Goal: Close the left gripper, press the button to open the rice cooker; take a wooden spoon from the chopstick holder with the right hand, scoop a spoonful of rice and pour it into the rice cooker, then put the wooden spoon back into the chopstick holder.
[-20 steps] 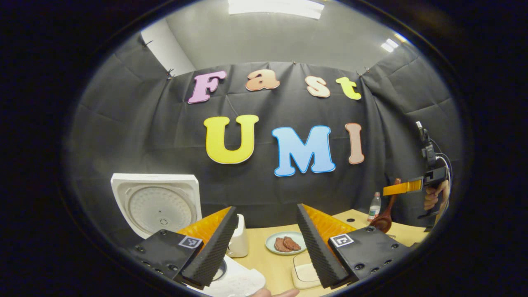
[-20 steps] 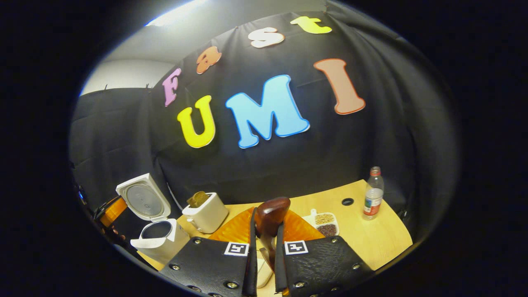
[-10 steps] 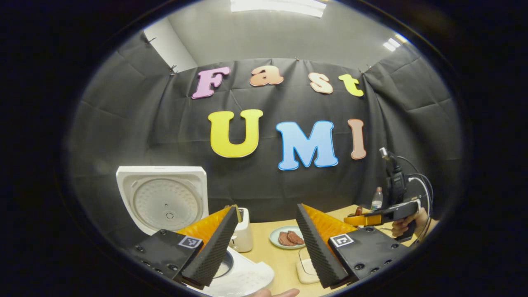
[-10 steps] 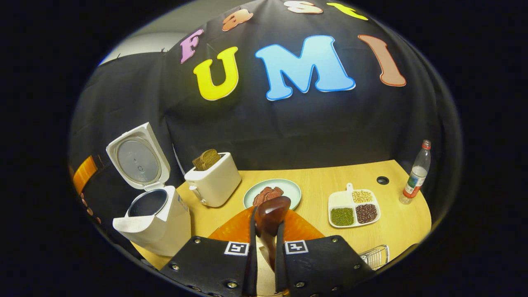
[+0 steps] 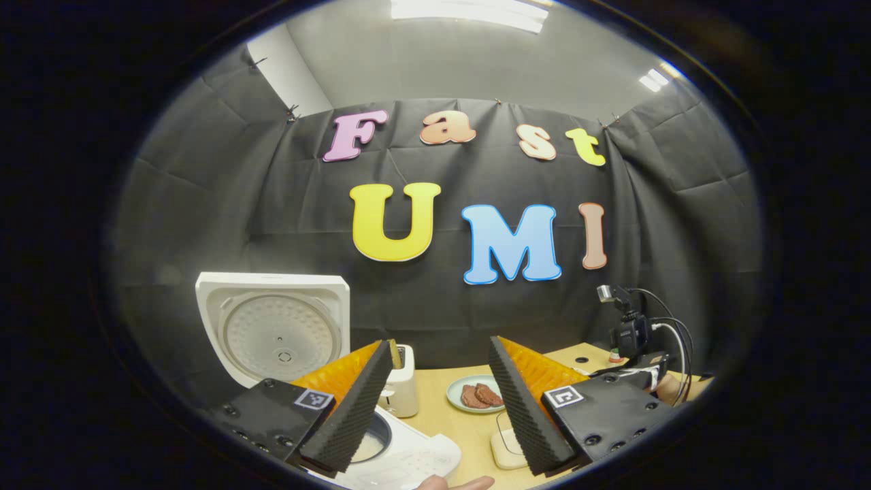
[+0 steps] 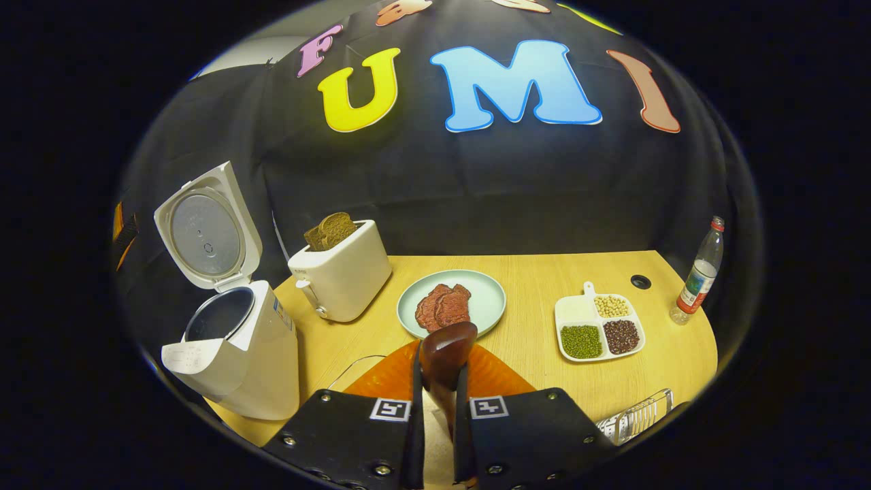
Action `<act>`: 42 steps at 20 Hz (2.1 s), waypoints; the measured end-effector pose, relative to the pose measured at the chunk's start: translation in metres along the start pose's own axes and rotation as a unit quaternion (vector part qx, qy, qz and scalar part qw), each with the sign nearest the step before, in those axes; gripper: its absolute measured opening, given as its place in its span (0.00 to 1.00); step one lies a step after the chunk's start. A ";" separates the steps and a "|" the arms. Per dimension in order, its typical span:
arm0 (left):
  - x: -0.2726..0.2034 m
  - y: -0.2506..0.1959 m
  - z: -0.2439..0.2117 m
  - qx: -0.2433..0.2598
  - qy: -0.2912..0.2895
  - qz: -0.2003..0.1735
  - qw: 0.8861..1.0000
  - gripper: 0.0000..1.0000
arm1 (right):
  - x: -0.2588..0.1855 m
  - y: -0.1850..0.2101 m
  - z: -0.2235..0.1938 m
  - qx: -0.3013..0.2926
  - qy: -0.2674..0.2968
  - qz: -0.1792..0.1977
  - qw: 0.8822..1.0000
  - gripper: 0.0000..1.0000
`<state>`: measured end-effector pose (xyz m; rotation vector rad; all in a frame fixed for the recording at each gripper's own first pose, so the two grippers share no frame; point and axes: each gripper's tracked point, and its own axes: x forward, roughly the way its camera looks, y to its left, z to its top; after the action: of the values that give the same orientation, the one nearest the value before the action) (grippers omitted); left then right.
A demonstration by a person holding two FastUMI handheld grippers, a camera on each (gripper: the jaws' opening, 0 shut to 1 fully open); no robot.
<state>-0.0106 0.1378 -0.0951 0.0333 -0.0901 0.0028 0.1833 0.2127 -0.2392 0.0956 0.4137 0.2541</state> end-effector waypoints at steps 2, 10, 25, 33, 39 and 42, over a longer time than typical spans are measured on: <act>-0.001 0.003 -0.001 -0.002 0.001 0.003 1.000 0.95 | -0.001 0.015 -0.005 -0.001 0.006 0.014 1.000 0.17; -0.013 0.016 0.001 0.006 0.000 0.015 1.000 0.97 | -0.007 0.004 0.011 0.063 -0.001 0.037 0.997 0.17; -0.031 0.029 0.001 0.001 -0.001 0.022 1.000 1.00 | -0.035 -0.028 0.068 0.240 -0.058 0.077 0.966 0.17; -0.048 0.038 0.003 0.006 0.007 0.024 1.000 1.00 | -0.045 0.016 0.118 0.276 -0.066 0.128 0.950 0.17; -0.060 0.051 0.013 0.001 0.001 0.033 0.999 1.00 | -0.052 0.083 0.162 0.250 -0.075 0.176 0.949 0.17; -0.067 0.057 0.013 -0.002 0.003 0.039 0.999 0.99 | -0.049 0.126 0.181 0.237 -0.071 0.206 0.947 0.17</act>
<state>-0.0791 0.1945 -0.0865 0.0250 -0.0858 0.0805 0.1853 0.3135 -0.0375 0.6748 0.2997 0.5537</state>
